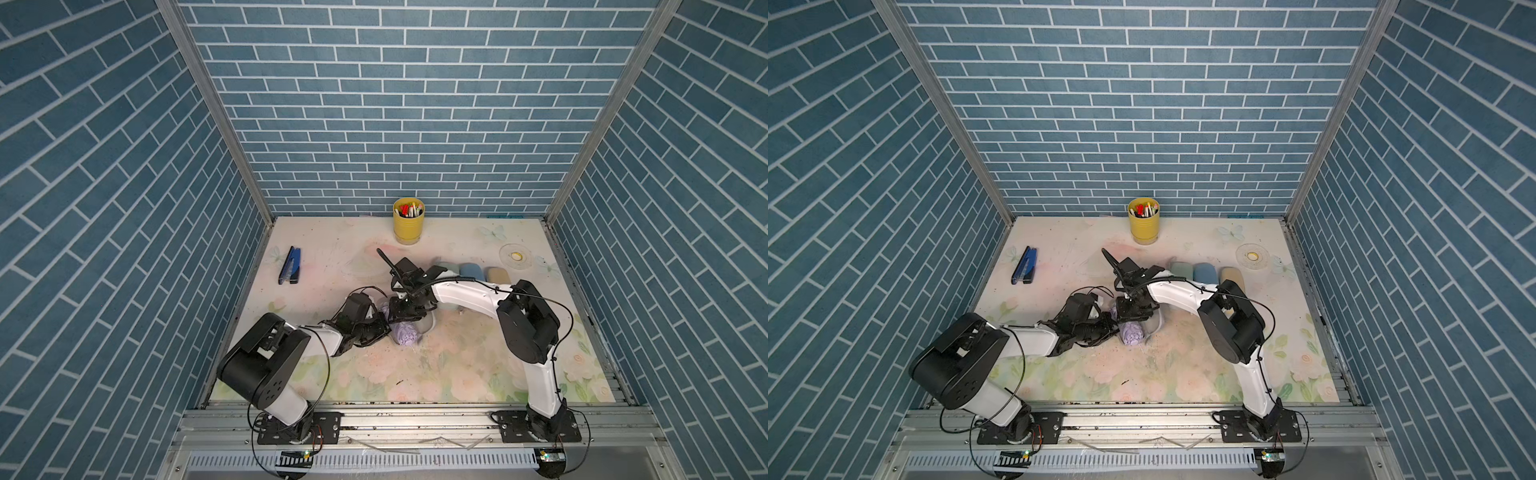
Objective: Put umbrellas into zippered umbrella sleeves
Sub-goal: Place the umbrella in the umbrella sleeve.
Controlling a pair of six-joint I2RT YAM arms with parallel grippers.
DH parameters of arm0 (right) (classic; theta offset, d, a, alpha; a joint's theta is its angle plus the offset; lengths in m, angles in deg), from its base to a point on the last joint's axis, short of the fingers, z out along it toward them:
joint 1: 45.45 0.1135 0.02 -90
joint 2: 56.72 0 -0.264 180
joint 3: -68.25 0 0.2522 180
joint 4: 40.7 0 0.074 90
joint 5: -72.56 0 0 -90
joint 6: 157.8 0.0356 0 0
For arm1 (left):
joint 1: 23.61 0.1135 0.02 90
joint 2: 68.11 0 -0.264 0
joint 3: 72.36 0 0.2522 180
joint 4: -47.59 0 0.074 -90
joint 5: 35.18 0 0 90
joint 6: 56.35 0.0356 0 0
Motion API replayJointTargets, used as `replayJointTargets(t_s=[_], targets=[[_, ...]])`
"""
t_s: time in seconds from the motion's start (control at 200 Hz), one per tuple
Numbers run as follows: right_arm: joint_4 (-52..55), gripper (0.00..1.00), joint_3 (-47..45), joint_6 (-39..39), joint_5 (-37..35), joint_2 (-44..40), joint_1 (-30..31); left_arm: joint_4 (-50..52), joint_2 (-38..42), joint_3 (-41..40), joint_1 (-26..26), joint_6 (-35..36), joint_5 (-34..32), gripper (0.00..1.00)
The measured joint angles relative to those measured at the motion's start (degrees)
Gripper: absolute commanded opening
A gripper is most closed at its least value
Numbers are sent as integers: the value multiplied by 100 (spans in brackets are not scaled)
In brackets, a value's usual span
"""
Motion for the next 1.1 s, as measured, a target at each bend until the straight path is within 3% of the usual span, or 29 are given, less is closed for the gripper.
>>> replayJointTargets(t_s=[0.25,0.305,0.48,0.66,0.84,1.1], targets=[[-479,2,-114,-258,-240,107,-7,46,-70,96,39,157,35,0],[-619,13,-203,-343,-247,107,-13,92,-70,114,50,186,42,0],[-717,50,-262,-498,-155,109,-70,254,13,122,111,286,70,16],[-780,75,-321,-651,68,107,-181,540,271,17,232,455,234,24],[-651,77,-319,-710,402,50,-243,743,509,-87,317,540,323,27],[-105,58,-780,-667,546,-511,-245,798,957,-505,323,389,380,25]])
